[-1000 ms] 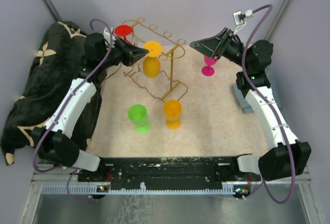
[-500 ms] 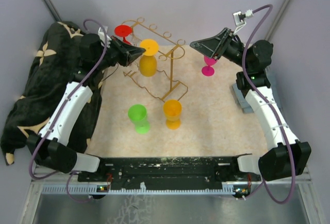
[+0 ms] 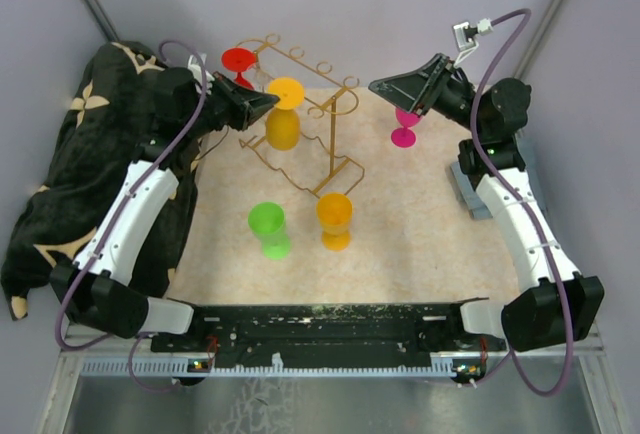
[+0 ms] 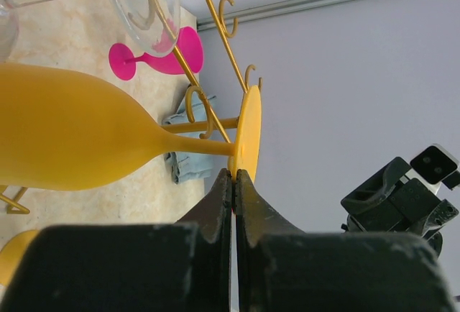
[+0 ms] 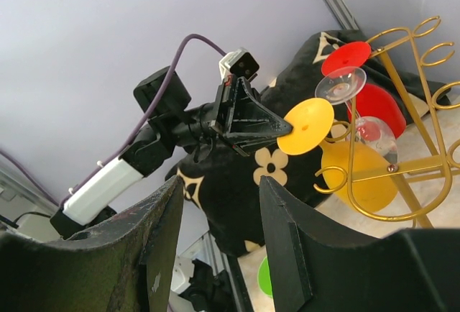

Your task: Place the wine glass upside down on the wine glass rack

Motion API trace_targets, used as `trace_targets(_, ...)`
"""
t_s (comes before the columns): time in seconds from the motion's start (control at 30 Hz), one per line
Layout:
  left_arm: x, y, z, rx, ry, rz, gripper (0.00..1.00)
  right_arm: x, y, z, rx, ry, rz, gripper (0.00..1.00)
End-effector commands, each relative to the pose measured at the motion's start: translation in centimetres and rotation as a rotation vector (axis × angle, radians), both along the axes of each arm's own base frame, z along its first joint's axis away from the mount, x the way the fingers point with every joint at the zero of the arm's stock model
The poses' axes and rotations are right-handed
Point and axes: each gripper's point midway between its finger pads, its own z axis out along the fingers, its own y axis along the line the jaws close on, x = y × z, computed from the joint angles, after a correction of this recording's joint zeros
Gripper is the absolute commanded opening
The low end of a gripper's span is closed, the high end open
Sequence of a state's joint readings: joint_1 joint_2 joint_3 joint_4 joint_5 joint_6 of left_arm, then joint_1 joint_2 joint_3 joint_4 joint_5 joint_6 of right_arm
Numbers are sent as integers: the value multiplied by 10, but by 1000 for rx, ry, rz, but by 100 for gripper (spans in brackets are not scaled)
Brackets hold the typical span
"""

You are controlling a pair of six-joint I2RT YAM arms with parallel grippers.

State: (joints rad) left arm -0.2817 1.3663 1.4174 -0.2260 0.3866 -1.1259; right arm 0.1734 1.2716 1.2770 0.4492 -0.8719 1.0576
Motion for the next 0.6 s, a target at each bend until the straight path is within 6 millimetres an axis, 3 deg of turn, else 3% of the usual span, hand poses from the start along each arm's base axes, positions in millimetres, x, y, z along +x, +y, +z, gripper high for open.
trace_targets(0.0,3,4,6,15,-45,20,0,-20,-7,28,22,-113,-21,47)
trace_targets(0.57,20,-2,4,15,-53,11,0,-21,-8,25,11,-108,-33,47)
